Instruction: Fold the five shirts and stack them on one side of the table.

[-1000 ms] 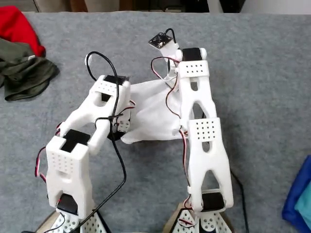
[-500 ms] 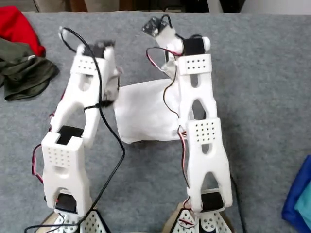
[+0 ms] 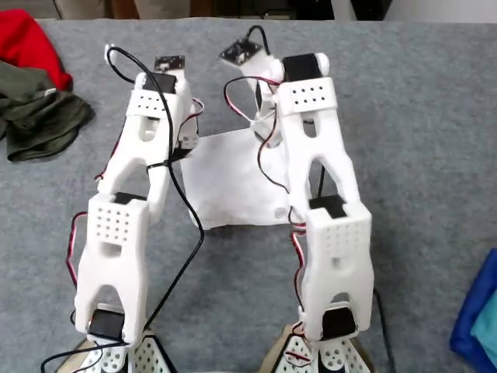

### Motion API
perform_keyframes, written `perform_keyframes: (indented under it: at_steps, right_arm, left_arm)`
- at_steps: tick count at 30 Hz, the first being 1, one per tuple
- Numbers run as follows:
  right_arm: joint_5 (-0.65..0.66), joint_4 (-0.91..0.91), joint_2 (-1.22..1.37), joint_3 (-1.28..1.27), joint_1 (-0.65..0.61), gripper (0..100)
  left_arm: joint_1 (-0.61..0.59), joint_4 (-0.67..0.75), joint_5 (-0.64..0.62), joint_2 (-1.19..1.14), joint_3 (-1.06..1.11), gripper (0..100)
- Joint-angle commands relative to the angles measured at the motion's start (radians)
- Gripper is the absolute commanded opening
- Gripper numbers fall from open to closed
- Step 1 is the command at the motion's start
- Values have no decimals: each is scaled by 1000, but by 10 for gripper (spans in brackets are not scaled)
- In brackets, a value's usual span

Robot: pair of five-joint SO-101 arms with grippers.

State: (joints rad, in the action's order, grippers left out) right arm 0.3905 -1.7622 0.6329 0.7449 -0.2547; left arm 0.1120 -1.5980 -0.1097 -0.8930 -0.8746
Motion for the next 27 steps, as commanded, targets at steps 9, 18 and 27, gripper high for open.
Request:
perform_keyframes:
  at_steps: [9, 18, 27]
  right_arm:
    - [-15, 404, -208, -702, 25, 5]
    - [75, 491, -203, -846, 214, 5]
    - [190, 454, -211, -800, 292, 5]
  left_arm:
    - [6, 3, -5, -193, -270, 21]
    - [3, 3, 43, -219, -272, 21]
    - [6, 3, 52, -219, -272, 23]
